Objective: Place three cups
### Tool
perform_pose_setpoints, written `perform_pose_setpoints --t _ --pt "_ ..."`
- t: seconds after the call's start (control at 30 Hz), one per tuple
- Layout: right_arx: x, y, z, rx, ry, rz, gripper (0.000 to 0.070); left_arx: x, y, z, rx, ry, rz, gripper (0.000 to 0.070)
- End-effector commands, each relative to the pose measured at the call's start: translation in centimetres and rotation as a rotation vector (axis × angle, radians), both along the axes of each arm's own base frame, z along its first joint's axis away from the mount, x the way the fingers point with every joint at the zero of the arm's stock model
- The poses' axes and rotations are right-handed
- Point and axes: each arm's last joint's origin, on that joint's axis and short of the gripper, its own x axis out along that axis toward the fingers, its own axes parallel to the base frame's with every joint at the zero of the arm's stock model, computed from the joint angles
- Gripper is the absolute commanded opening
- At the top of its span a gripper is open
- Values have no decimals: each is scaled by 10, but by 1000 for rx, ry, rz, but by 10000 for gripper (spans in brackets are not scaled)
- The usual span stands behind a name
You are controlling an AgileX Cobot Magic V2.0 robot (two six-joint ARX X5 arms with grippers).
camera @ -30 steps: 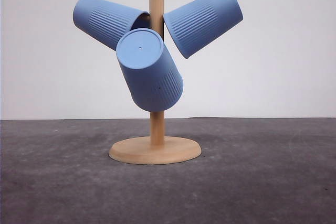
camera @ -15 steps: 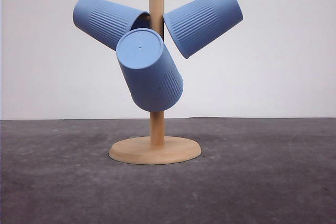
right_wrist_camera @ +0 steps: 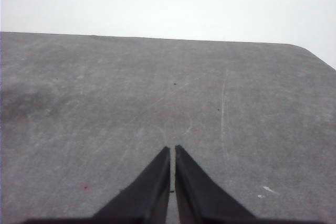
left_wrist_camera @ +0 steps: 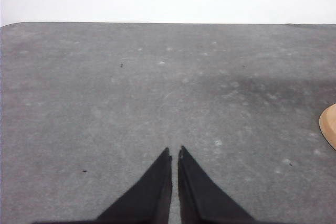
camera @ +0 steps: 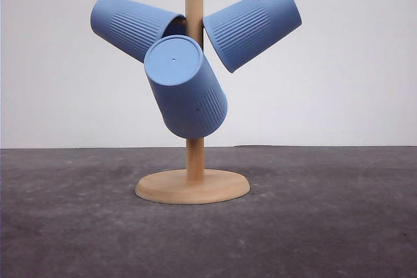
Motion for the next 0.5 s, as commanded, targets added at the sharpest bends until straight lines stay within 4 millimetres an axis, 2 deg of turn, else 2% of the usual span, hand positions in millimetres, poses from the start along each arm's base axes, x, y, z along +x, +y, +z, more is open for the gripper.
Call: perform_pose_setpoints --t 0.0,0.47 --pt "0 0 1 10 -12 -3 15 0 0 -5 7 15 -7 0" --pt "0 0 1 10 -12 -3 15 0 0 -5 7 16 -7 0"
